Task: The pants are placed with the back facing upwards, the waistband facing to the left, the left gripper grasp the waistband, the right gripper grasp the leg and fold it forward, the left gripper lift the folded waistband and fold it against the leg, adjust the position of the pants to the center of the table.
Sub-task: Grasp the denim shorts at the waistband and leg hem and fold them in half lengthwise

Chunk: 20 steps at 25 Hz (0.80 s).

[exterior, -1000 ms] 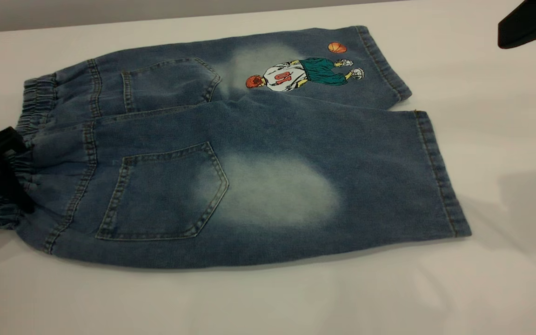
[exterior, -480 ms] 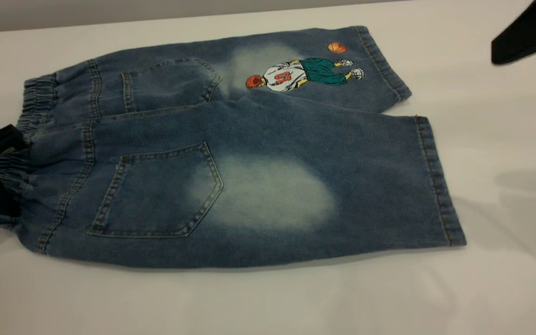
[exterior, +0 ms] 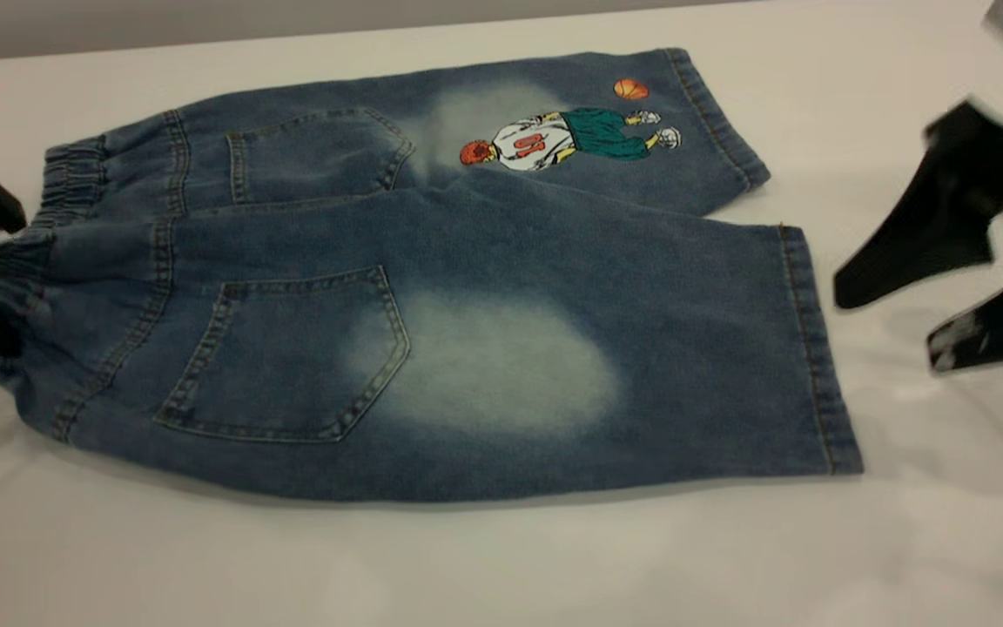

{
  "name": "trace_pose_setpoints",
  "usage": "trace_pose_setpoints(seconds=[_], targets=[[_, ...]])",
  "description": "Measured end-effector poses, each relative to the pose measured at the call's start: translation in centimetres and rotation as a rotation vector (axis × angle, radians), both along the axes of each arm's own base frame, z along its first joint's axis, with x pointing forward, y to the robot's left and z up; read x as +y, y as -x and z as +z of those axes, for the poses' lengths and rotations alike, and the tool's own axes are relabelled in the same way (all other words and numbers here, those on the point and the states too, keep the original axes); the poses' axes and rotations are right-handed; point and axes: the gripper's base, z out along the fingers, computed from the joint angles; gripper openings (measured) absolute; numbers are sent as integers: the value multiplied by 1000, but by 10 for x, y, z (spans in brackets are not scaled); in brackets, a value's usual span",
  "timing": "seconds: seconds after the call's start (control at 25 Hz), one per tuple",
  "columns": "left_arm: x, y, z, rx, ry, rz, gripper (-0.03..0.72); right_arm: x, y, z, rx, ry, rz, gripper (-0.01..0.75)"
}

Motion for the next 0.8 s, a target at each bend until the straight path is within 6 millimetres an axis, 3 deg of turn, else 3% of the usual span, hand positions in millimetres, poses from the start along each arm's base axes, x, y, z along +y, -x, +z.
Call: trace_pose_setpoints(seconds=[0.36,0.8], targets=[[-1,1,2,2,6,-11,132,3,13,-55,210,-35,18,500],[-1,0,2,-3,1,-17,132,6,8,-59,150,-76,13,498]])
